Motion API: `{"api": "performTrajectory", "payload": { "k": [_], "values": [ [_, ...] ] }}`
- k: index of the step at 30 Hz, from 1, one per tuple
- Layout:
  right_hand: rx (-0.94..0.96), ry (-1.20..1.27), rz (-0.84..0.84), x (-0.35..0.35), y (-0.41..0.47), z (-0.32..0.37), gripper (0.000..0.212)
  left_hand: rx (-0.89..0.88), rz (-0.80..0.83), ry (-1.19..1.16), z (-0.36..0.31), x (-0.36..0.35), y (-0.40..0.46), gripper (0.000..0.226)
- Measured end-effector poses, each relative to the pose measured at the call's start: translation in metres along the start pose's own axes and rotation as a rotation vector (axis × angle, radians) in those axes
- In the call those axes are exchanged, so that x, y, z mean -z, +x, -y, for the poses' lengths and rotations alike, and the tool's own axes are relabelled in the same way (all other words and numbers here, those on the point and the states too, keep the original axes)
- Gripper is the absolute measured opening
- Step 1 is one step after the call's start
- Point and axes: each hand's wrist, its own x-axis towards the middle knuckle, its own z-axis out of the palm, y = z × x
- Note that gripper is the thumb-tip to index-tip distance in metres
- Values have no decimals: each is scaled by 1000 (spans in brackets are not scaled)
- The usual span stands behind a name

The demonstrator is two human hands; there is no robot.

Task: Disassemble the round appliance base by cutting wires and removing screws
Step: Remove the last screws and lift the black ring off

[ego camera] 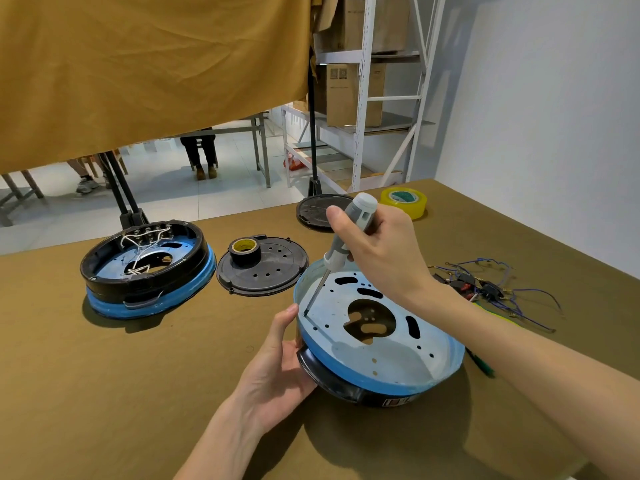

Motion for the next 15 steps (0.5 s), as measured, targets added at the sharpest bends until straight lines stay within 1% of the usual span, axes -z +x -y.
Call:
{"api": "performTrajectory", "payload": {
  "k": [2, 4, 6, 9, 12, 14, 15],
  "values": [
    [-2, -6, 5, -2, 2, 1, 42, 28, 21, 29, -2, 0, 1, 93],
    [-3, -18, 22, -3, 3, 2, 44, 31, 0, 80, -4, 0, 2, 105],
    [-10, -24, 42, -4, 4, 2, 44, 19, 1, 114, -4, 2, 2, 108],
    [1, -56, 60, -5, 6, 2, 46, -9, -11, 174, -3, 3, 3, 98],
    [-56, -115, 92, -9, 8, 2, 51, -34, -57, 275, -2, 2, 4, 85],
    [-110, -143, 98, -10, 10, 3, 46, -48, -32, 326, -1, 1, 5, 78],
    [-128, -129, 96, -11, 11, 4, 39, -57, -21, 340, -1, 1, 5, 77]
  ]
}}
